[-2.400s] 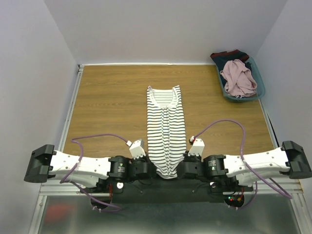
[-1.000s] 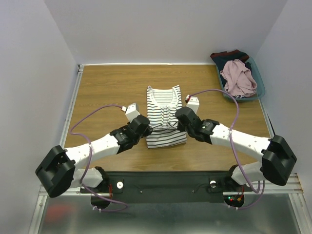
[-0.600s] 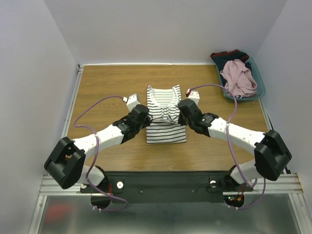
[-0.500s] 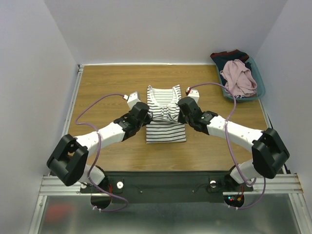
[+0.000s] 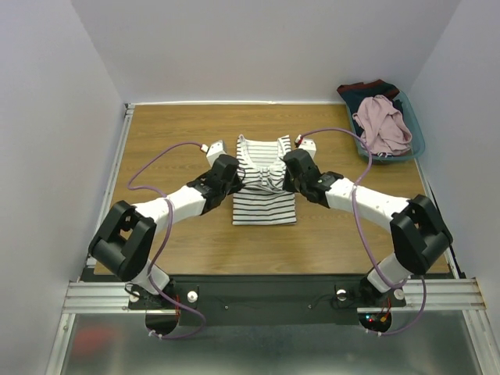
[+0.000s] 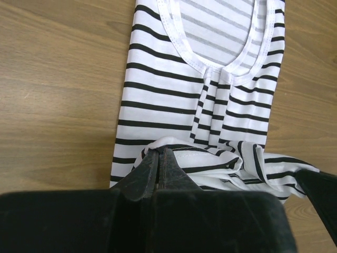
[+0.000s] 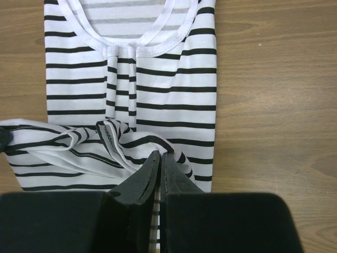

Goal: Fold and stack the tank tops
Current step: Fold the tank top

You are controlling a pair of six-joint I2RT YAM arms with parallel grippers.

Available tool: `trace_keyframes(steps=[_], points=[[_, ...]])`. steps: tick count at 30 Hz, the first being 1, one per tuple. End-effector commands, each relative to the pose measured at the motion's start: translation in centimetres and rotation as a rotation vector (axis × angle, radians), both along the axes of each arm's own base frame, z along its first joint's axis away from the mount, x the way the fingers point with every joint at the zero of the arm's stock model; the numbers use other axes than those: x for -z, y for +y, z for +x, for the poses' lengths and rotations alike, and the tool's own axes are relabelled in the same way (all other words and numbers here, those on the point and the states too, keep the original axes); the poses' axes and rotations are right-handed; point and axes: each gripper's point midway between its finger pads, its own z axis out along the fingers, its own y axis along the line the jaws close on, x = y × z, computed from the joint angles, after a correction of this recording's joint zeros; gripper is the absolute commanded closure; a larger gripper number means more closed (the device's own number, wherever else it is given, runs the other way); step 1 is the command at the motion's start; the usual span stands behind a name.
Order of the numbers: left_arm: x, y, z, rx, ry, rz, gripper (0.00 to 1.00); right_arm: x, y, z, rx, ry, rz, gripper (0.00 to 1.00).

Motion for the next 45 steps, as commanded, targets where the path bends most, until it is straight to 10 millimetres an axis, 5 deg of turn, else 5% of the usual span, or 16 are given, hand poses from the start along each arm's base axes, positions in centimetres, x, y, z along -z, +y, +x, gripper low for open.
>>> trace_keyframes(steps=[1, 11, 14, 15, 19, 22, 29, 33, 36, 39, 45], points=[[-3.1, -1.1, 2.2, 0.018, -0.081, -0.034, 1.00, -2.8, 1.0, 2.3, 0.001, -0.083, 0.055, 1.00], [-3.4, -1.9, 4.0, 0.039, -0.087, -0.032, 0.99, -2.4, 0.4, 3.4, 0.022, -0.077, 0.054, 0.99], [-2.7, -2.0, 4.5, 0.049, -0.079, -0.026, 0.87, -2.1, 0.1, 3.5, 0.034, -0.072, 0.053, 0.90], [-3.0, -2.1, 4.8, 0.056, -0.091, -0.035, 0.75, -1.9, 0.0, 3.5, 0.039, -0.068, 0.049, 0.83], [-4.7, -2.2, 6.0, 0.072, -0.140, -0.050, 0.55, -2.1, -0.3, 4.0, 0.062, -0.076, 0.046, 0.39], [-6.2, -1.7, 6.5, 0.062, -0.167, -0.055, 0.47, -3.1, -0.3, 4.7, 0.063, -0.102, 0.036, 0.24], [-8.6, -0.6, 5.9, 0.052, -0.210, -0.050, 0.46, -4.6, -0.3, 4.7, 0.046, -0.123, 0.049, 0.22], [-7.2, 0.0, 4.1, 0.038, -0.151, -0.081, 0.51, -4.2, 0.1, 3.0, 0.008, -0.085, 0.079, 0.25], [-3.2, 1.3, 0.7, 0.012, -0.064, -0.084, 0.52, -3.3, -0.8, 0.8, 0.018, -0.055, 0.091, 0.25], [-2.4, 1.8, -1.9, 0.004, -0.049, -0.139, 0.49, -0.8, -1.9, -2.0, 0.023, 0.005, 0.106, 0.28], [2.9, 3.6, -8.5, 0.014, 0.059, -0.187, 0.43, 2.5, -2.4, -7.6, 0.002, 0.104, 0.168, 0.35]])
